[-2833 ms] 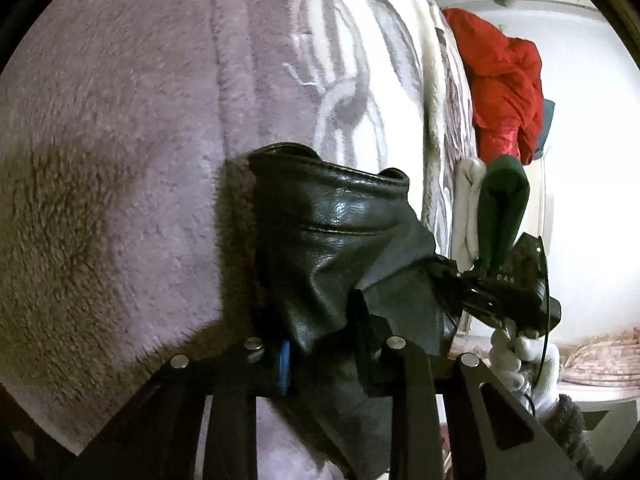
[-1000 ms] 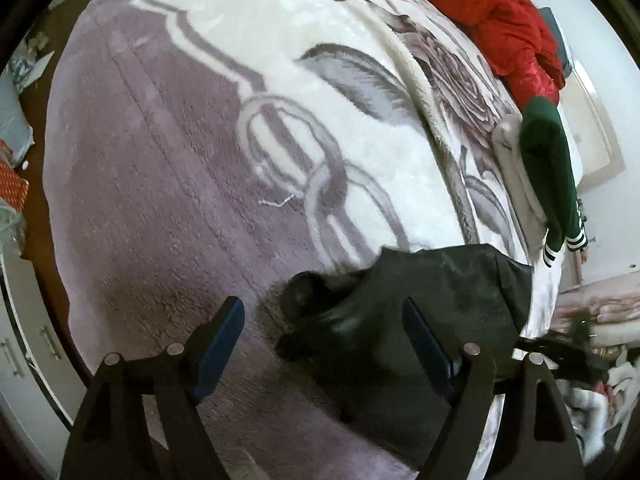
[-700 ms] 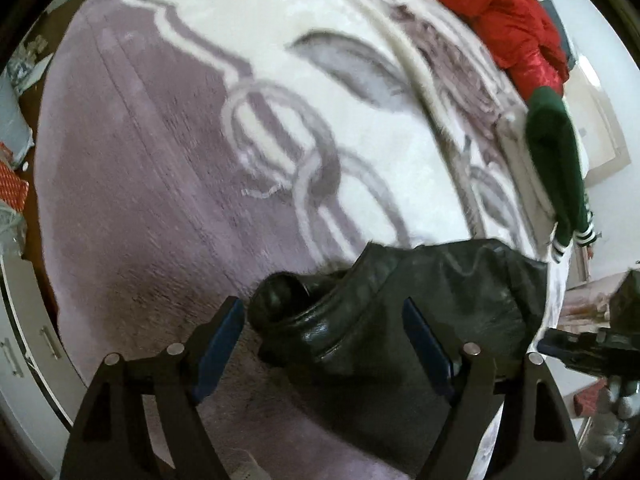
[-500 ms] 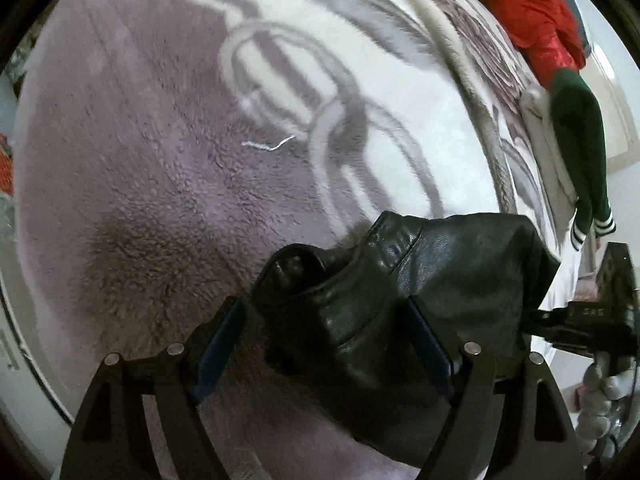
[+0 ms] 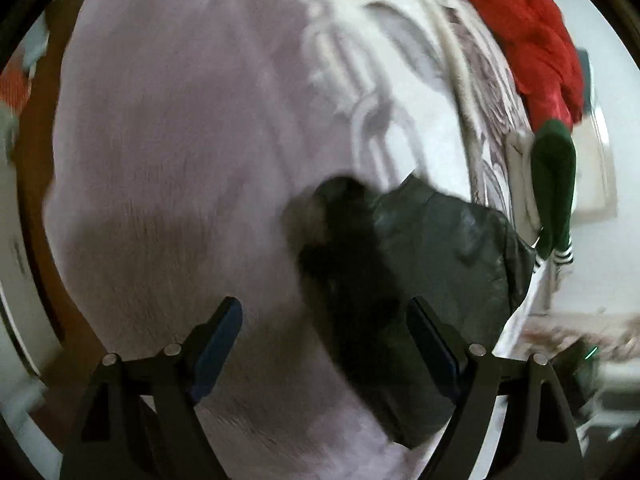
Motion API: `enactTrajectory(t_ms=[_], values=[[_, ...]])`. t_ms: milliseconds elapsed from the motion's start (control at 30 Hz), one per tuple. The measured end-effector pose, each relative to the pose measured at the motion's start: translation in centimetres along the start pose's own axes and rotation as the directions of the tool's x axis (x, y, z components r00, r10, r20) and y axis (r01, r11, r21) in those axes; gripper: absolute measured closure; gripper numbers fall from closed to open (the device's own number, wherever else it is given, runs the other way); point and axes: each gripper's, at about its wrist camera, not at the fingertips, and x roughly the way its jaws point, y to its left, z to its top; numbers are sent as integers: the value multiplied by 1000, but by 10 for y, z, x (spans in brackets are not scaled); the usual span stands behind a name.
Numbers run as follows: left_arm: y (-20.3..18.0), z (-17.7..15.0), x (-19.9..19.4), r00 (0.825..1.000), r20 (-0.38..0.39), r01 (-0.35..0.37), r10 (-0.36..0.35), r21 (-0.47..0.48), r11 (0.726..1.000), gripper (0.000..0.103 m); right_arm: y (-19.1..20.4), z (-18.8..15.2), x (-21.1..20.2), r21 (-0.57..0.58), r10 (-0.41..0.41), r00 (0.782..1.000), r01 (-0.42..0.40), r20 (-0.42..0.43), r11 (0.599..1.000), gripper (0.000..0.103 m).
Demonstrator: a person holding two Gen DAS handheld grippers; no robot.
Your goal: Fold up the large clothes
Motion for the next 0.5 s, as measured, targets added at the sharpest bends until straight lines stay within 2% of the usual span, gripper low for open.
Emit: enactTrajectory(t_ms=[67,133,200,267,367,500], values=[[7,-2,15,998,-24,54,-55,-48,997,19,-26,-17,21,59,53,998,-51,-27,997,20],[7,1,27,991,-8,132,-132,-62,989,19,-49,-34,49,123,153,987,-146,-53,982,20],[2,7,35,987,-4,161,-161,-34,986,19,-69,-41,71,179,266,962,-252,-61,951,20],[-4,11,41,985,-10,170,-170,-12,985,19,-78,-44,98,230,396,917,-375,-54,898,20],[-7,17,48,986,-29,164,-164,5,986,19,-72,-40,117,230,472,881,-456,-20,860,16],[-8,18,46,984,-39,175,-175,0,984,19,-49,-28,128,199,495,869,-487,7,851,17]])
